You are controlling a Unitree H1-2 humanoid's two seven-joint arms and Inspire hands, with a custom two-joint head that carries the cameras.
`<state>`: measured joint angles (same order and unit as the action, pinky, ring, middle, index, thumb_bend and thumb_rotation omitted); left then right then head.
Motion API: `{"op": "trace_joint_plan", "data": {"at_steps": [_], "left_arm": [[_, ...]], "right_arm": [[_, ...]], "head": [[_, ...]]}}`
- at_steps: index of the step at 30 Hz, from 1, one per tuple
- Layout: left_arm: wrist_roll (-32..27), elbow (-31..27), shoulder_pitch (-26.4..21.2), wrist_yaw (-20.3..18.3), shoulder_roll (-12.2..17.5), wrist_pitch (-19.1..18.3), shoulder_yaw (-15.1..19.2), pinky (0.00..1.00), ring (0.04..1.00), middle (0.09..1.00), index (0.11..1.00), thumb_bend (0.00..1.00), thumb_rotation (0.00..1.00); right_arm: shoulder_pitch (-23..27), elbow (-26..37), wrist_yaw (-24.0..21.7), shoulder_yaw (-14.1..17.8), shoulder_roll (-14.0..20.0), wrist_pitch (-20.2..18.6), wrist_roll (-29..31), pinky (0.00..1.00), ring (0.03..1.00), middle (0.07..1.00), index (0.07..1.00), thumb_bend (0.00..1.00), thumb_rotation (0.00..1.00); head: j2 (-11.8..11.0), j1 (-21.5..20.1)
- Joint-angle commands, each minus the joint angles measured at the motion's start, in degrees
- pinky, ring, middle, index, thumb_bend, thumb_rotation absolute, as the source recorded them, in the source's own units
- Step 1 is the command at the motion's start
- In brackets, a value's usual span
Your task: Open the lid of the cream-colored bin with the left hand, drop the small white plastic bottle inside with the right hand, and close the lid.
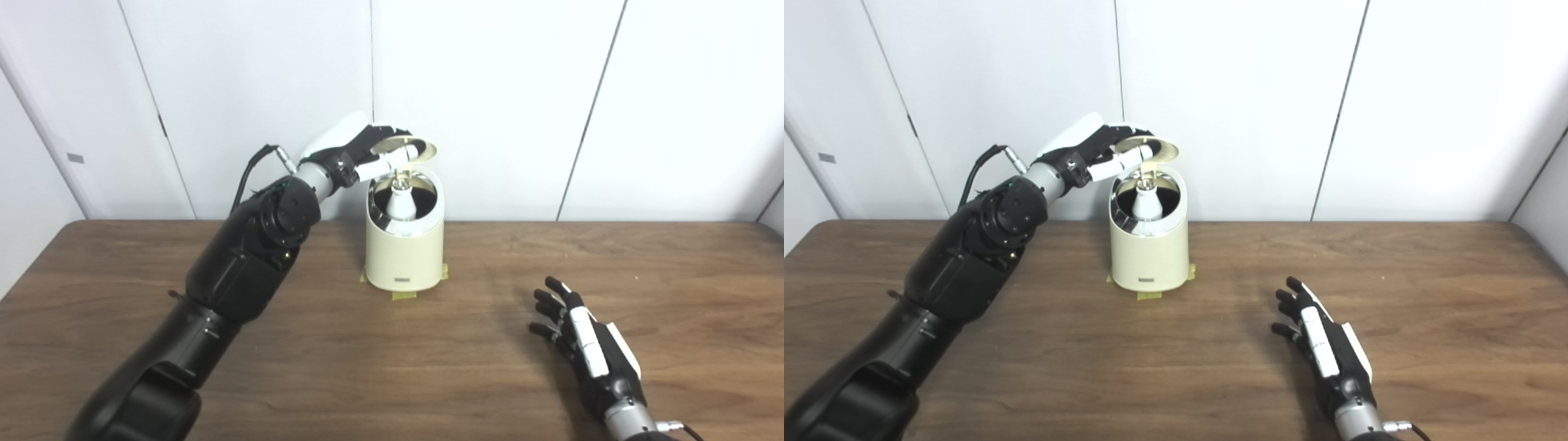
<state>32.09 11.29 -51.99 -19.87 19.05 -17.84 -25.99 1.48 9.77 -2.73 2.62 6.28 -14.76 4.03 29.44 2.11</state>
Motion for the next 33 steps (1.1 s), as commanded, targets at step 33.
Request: {"op": "trace_joint_plan", "data": {"at_steps": [33], "left_arm": [[28.0,-5.85,-0.75,-8.54,3.06,9.11,-4.96,0.87,0.811,0.79,0.764,0.59,0.98]], "right_arm": [[0.55,2.06,-0.27,0.55,0.84,-1.57,0.52,0.8,0.844,0.81,0.869,0.57,0.87]], "head": [[2.87,-0.68]]}}
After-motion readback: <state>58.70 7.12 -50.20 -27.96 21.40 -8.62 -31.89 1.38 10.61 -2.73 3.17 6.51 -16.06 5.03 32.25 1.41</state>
